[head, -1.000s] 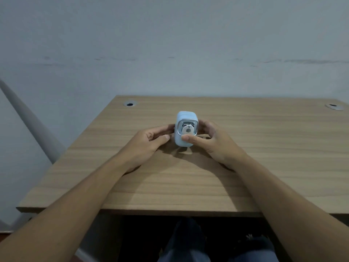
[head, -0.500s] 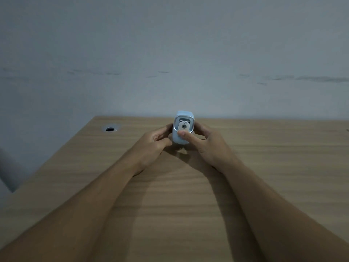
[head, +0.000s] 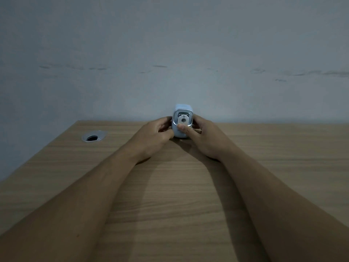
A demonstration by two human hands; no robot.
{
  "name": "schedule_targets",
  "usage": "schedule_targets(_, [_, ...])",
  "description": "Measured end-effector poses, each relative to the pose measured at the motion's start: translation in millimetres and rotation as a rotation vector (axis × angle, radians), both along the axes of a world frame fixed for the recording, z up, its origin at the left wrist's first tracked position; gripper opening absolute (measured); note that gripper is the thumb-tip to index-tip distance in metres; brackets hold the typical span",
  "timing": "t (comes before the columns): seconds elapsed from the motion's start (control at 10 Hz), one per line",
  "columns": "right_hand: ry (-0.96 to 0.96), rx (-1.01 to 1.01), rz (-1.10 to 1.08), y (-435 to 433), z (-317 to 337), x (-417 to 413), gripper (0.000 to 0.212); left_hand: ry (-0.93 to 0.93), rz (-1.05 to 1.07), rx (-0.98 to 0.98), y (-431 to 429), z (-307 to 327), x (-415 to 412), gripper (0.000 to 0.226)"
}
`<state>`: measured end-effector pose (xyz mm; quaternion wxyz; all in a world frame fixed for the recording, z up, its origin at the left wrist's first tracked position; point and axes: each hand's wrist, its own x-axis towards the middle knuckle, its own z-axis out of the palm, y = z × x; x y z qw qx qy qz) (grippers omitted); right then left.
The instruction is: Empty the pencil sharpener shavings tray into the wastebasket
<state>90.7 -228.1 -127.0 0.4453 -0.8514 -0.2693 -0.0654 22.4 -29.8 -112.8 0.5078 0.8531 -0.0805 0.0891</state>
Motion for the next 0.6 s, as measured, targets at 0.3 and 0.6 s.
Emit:
schedule_targets(0.3, [0.022,-0.071,-0.044,6.2,-4.2,3.4,0.068,-0.074,0.105,0.281,1.8,-10.2,8.0,0.059])
schedule_targets(0.6, [0.009,-0.505,-0.264,-4.1,-4.9,-49.9,0.097,0.070,0.315,0.766,-5.8,-19.3,-40.0,0.076])
